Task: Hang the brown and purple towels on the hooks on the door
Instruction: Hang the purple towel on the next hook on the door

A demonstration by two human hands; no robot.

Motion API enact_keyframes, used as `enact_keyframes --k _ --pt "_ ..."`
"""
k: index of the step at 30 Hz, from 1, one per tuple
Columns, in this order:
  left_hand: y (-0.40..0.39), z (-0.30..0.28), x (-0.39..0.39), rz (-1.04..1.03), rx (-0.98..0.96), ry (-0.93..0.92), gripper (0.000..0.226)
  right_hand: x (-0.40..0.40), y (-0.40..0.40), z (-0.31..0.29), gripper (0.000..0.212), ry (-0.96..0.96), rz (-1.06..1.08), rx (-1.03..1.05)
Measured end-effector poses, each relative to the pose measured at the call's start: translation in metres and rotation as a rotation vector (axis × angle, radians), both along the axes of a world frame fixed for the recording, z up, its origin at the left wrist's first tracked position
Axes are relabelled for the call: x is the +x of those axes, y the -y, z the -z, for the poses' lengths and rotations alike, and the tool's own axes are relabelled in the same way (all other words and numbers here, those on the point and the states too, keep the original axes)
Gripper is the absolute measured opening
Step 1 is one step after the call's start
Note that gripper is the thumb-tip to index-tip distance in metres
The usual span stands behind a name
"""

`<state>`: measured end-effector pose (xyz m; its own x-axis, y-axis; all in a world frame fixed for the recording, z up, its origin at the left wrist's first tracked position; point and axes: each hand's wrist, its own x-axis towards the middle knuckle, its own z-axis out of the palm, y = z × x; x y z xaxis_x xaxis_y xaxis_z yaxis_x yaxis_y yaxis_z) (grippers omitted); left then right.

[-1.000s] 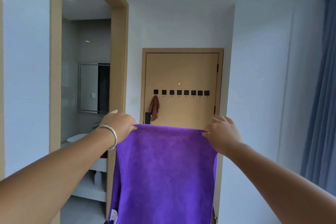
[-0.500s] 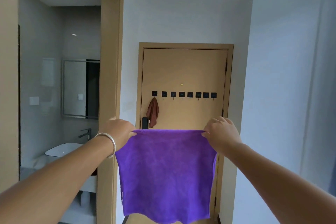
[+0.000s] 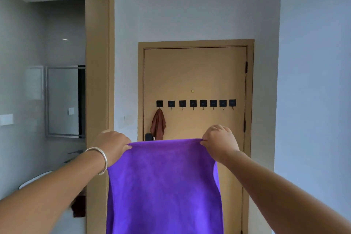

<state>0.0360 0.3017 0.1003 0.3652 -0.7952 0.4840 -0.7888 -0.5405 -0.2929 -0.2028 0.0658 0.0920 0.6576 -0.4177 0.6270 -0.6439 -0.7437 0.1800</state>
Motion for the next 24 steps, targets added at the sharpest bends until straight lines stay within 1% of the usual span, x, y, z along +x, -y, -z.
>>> enact_keyframes --k 5,11,16,20,24 --pt "0.063 -0.025 0.06 0.014 -0.03 0.019 0.04 0.063 0.068 -0.015 0.03 0.039 -0.017 0.003" --pt "0.131 -0.01 0.126 0.0 -0.002 0.076 0.038 0.126 0.133 -0.007 0.03 0.018 -0.009 0.022" --pt "0.192 0.003 0.185 0.026 0.026 0.047 0.036 0.176 0.183 0.005 0.031 -0.005 0.006 0.023" --pt "0.247 0.0 0.236 0.059 0.017 0.033 0.035 0.217 0.223 0.005 0.031 -0.005 0.057 0.01" --pt "0.298 -0.013 0.292 0.129 -0.068 0.005 0.035 0.264 0.261 -0.009 0.031 0.025 0.122 0.0"
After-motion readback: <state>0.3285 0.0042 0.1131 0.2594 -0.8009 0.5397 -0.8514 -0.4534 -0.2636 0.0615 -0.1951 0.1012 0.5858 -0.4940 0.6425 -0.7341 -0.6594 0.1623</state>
